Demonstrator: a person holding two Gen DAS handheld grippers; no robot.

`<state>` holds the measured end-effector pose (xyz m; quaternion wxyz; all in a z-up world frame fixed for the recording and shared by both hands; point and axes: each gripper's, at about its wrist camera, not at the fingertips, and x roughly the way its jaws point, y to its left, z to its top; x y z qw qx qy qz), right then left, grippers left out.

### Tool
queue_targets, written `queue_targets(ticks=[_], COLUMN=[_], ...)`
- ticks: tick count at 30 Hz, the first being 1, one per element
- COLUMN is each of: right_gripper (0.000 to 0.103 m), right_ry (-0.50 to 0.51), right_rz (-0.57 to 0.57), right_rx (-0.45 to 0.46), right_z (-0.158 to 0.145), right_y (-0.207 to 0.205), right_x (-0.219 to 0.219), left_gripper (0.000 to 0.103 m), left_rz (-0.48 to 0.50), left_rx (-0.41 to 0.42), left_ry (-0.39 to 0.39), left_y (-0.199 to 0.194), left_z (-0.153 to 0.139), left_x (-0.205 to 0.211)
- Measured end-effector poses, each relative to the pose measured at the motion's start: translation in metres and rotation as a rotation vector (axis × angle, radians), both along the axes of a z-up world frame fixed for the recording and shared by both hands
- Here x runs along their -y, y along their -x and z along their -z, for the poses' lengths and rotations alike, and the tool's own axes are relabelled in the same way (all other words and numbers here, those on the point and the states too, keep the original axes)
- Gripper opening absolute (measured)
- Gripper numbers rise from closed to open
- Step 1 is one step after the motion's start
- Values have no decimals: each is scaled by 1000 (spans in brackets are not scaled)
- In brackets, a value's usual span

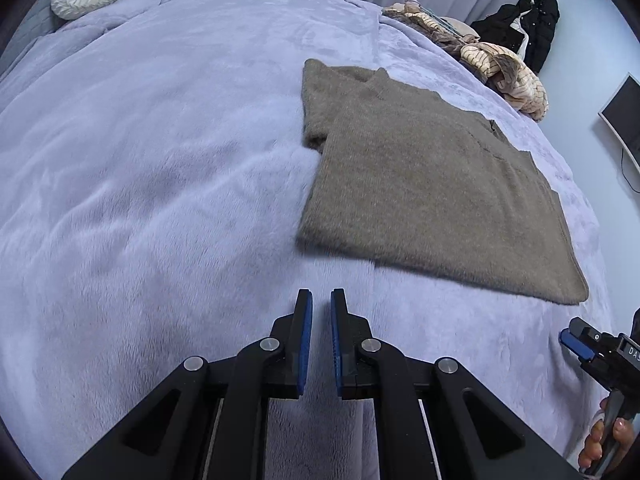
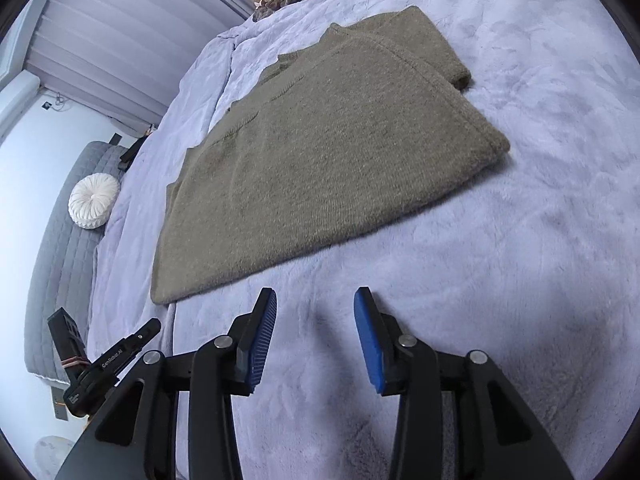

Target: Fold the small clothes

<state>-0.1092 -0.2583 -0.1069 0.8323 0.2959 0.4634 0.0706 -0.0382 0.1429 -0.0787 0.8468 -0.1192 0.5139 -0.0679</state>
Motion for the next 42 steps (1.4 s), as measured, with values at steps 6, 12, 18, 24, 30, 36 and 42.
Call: queue_targets(ticks=[6, 12, 18, 24, 30, 36, 42], right_gripper=[54, 54, 69, 103, 103, 103, 103], right_ry=[-4, -3, 3, 63, 51, 16, -22], right_rz=[-2, -28, -51, -68, -121, -135, -143], right_rx=[18, 29, 41, 138, 170, 128, 109], right_z=[-5, -10, -17, -35, -43, -36, -27], right_y=[12, 19, 30, 49, 61, 67, 75], right_x=[-7, -14, -22, -34, -50, -61, -67], left_gripper=[93, 102, 102, 102, 102, 102, 102], left_rz=[-26, -34, -66, -86, -70, -77, -84], left_rx=[23, 72, 86, 99, 96, 95, 103], left_ry=[-6, -31, -36, -24, -4, 56, 69], left_y=[24, 46, 65, 86, 103, 121, 139], left_z=[-3, -14, -20, -24, -22, -22, -23], left_x=[-4, -3, -11, -19, -21, -29, -35])
